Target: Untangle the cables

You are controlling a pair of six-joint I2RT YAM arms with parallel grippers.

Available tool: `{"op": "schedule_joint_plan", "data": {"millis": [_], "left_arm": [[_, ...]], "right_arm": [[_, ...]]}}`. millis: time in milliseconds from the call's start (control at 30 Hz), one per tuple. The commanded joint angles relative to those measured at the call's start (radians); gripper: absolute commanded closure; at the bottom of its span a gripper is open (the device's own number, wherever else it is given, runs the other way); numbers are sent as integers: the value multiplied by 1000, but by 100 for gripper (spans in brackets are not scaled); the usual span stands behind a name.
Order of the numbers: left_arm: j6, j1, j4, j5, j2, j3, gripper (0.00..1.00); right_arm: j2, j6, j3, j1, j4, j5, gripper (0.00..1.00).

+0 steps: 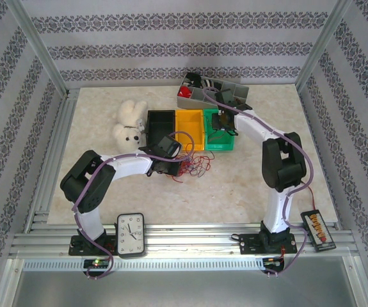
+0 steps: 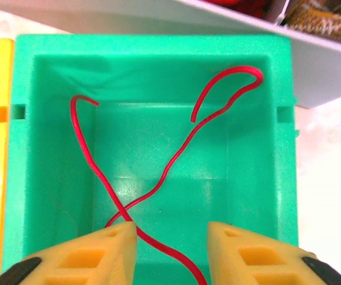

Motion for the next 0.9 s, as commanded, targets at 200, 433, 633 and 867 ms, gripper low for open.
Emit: {"op": "schedule_joint_plan", "data": {"millis": [200,433,633,867], "left_arm": [[20,-10,-63,50,21,6,100],[39,-10,-55,97,17,-7,100],[48,-10,-46,125,14,-17,100],[54,-10,-44,157,11,-44,100]], "right_arm": [[-114,-2,-66,9,59,64,57],[-269,-31,-226,19,85,12,56],[-419,-82,-405,76,135,-152,56],[-443,-101,-531,198,126,-366,57]]}}
